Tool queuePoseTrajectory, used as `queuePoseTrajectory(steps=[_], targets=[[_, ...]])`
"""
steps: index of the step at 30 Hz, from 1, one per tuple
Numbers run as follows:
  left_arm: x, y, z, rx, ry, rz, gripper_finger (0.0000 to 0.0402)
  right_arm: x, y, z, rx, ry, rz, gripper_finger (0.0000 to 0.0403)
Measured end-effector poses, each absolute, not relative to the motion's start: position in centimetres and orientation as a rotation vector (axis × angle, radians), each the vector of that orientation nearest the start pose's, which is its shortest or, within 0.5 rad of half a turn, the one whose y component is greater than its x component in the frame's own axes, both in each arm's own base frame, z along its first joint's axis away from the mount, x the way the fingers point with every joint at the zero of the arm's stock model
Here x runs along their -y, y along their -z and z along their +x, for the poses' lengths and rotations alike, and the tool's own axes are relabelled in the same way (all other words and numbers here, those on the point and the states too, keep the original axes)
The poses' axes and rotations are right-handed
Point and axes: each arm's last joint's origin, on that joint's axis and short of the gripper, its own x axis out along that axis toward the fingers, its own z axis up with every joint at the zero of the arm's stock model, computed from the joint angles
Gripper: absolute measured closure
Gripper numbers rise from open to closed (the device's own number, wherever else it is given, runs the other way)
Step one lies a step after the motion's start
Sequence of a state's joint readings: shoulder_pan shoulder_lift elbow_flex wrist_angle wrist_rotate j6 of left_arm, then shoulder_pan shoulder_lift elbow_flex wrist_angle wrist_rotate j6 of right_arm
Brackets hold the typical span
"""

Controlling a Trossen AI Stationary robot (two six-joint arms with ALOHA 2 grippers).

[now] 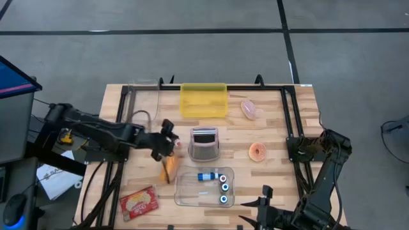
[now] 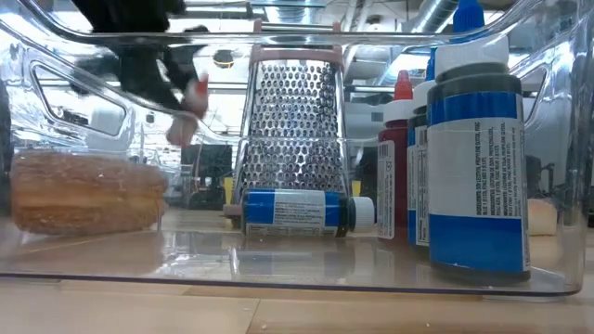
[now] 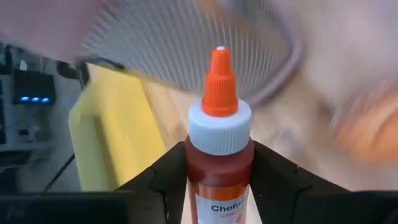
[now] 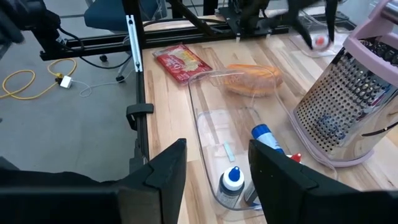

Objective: Pick & Place Food Item
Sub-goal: Put the orange food coloring bottle into the bottom transparent bin

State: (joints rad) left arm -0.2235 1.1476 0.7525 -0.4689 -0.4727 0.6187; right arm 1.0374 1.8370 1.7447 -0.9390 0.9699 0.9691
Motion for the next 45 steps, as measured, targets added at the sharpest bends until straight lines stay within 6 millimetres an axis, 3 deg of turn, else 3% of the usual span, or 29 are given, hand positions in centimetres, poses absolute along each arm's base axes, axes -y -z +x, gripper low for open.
queuePoseTrajectory(steps=[5, 11, 17, 23, 29, 35, 45], targets=[[5.3, -26.5, 20.4, -0.612, 0.065, 0.653, 0.0263, -31.6, -32.3, 21.7, -0.502, 0.202, 0.077, 0.0239], [9.1, -27.4, 21.3, -0.396, 0.18, 0.459, 0.0258, -31.6, -32.3, 21.7, -0.5, 0.202, 0.081, 0.0239], [13.0, -25.9, 23.8, -0.27, 0.249, 0.402, 0.0256, -31.7, -32.4, 21.6, -0.5, 0.196, 0.077, 0.0239], [15.4, -22.9, 26.8, -0.192, 0.251, 0.33, 0.0255, -31.8, -32.4, 21.4, -0.501, 0.188, 0.064, 0.0239], [16.1, -19.7, 29.1, -0.17, 0.217, 0.241, 0.0252, -31.9, -32.4, 21.3, -0.501, 0.183, 0.056, 0.0239], [16.1, -17.1, 30.0, -0.22, 0.19, 0.196, 0.0251, -32.0, -32.4, 21.2, -0.502, 0.178, 0.051, 0.0239], [16.2, -15.5, 30.3, -0.28, 0.185, 0.174, 0.0225, -31.9, -32.4, 21.2, -0.501, 0.179, 0.054, 0.0239]])
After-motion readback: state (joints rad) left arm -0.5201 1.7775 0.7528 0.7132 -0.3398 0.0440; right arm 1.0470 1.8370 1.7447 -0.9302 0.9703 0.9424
